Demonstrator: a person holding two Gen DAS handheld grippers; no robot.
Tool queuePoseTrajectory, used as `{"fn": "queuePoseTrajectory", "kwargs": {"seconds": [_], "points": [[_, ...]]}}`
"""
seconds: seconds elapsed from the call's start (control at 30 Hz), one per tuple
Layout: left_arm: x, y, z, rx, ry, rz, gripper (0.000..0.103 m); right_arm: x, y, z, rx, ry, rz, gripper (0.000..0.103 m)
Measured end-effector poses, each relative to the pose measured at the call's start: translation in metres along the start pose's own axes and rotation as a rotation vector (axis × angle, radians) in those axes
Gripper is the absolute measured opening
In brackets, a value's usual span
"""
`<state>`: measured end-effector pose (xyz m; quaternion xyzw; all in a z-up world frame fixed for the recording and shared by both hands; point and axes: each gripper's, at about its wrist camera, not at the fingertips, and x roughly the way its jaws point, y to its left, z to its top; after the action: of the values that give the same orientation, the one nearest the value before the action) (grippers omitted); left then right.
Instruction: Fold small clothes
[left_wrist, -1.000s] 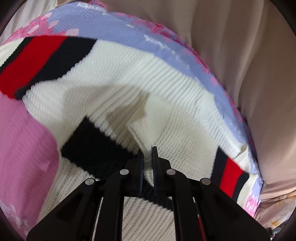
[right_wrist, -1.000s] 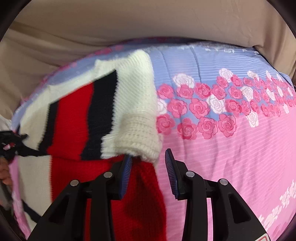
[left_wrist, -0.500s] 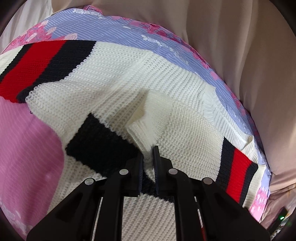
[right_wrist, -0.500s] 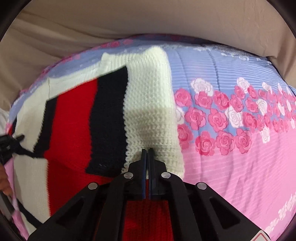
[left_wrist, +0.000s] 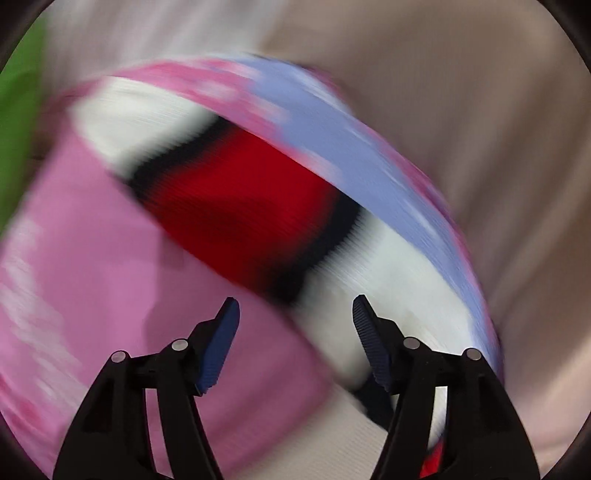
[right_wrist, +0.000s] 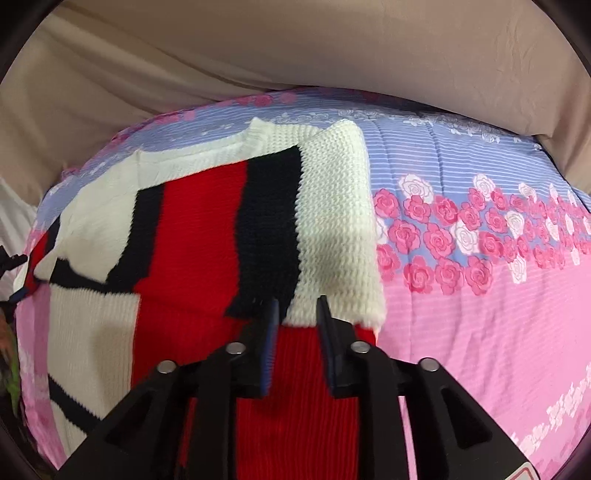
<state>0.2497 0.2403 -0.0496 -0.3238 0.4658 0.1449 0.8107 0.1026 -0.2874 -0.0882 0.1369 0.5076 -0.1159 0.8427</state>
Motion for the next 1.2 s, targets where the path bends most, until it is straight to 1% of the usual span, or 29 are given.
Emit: {"fn": "queuePoseTrajectory", "kwargs": {"seconds": [0.07,0.13,0.17,0.2,0.23,0.27,0.3,0.33,0.37,0.43,0.47,0.53,0.6,0.63,0.67,0.7,0.73,0.77,0.83,0.87,0.9,0.93,0.97,1.0,1.07,1.1,1.17,1.2], "points": [[0.007,0.039,0.029,-0.091,-0.026,0.097,0.065,-0.004,0.003,-0.008,-0.009,0.007,0.007,0.028],[0.020,0.075,0.054,-0.175,-0.026,0.212,0.065,-0.006,0.009,-0.016,-0.019,0.022,0.011,0.030],[0.026,0.085,0.061,-0.197,-0.022,0.223,0.065,-0.008,0.014,-0.021,-0.020,0.030,0.006,0.031],[0.026,0.088,0.069,-0.192,-0.047,0.226,0.062,-0.010,0.019,-0.026,-0.033,0.039,0.008,0.032],[0.027,0.085,0.074,-0.169,-0.052,0.237,0.041,-0.009,0.020,-0.028,-0.041,0.043,0.008,0.033],[0.031,0.079,0.079,-0.145,-0.036,0.215,0.027,-0.009,0.023,-0.031,-0.050,0.047,0.007,0.035],[0.035,0.069,0.083,-0.125,-0.006,0.194,0.009,-0.010,0.027,-0.033,-0.058,0.050,0.007,0.036],[0.031,0.058,0.086,-0.112,-0.020,0.191,0.007,-0.010,0.029,-0.034,-0.060,0.051,0.009,0.037],[0.025,0.046,0.087,-0.087,-0.048,0.171,0.006,-0.011,0.032,-0.035,-0.065,0.053,0.012,0.038],[-0.002,0.001,0.084,0.016,-0.113,0.099,0.006,-0.013,0.035,-0.036,-0.071,0.050,0.016,0.038],[-0.017,-0.025,0.079,0.069,-0.134,0.044,0.005,-0.015,0.035,-0.036,-0.074,0.045,0.017,0.038],[-0.052,-0.084,0.057,0.207,-0.170,-0.067,0.005,-0.017,0.035,-0.034,-0.071,0.036,0.020,0.040],[-0.083,-0.138,0.023,0.339,-0.188,-0.175,0.005,-0.018,0.032,-0.034,-0.061,0.030,0.022,0.041],[-0.097,-0.166,-0.005,0.413,-0.181,-0.236,0.005,-0.019,0.030,-0.033,-0.055,0.029,0.021,0.041],[-0.105,-0.189,-0.030,0.475,-0.163,-0.286,0.005,-0.020,0.027,-0.033,-0.043,0.025,0.021,0.041],[-0.107,-0.212,-0.062,0.535,-0.125,-0.336,0.006,-0.020,0.025,-0.033,-0.034,0.022,0.023,0.041],[-0.107,-0.224,-0.085,0.570,-0.082,-0.368,0.006,-0.021,0.022,-0.033,-0.023,0.020,0.025,0.041],[-0.101,-0.235,-0.114,0.606,-0.022,-0.395,0.006,-0.022,0.017,-0.033,-0.007,0.018,0.028,0.041],[-0.079,-0.248,-0.171,0.651,0.099,-0.407,0.009,-0.024,0.009,-0.034,0.020,0.013,0.031,0.041],[-0.066,-0.249,-0.195,0.669,0.156,-0.409,0.009,-0.025,0.004,-0.035,0.034,0.011,0.031,0.041],[-0.054,-0.247,-0.215,0.681,0.208,-0.395,0.010,-0.026,-0.001,-0.036,0.044,0.010,0.029,0.041],[-0.040,-0.241,-0.236,0.687,0.264,-0.367,0.017,-0.026,-0.005,-0.037,0.051,0.009,0.025,0.041],[-0.031,-0.233,-0.250,0.690,0.296,-0.337,0.022,-0.027,-0.010,-0.038,0.059,0.013,0.022,0.042],[-0.027,-0.223,-0.257,0.678,0.312,-0.318,0.031,-0.027,-0.013,-0.038,0.063,0.014,0.021,0.042],[-0.024,-0.204,-0.250,0.643,0.302,-0.318,0.040,-0.029,-0.016,-0.036,0.061,0.008,0.019,0.042],[-0.027,-0.194,-0.242,0.614,0.287,-0.313,0.047,-0.030,-0.016,-0.033,0.051,0.001,0.017,0.043],[-0.028,-0.173,-0.218,0.526,0.253,-0.293,0.050,-0.029,-0.009,-0.024,0.030,-0.014,0.026,0.049],[-0.028,-0.161,-0.206,0.481,0.241,-0.276,0.051,-0.029,-0.003,-0.019,0.010,-0.023,0.028,0.050]]}}
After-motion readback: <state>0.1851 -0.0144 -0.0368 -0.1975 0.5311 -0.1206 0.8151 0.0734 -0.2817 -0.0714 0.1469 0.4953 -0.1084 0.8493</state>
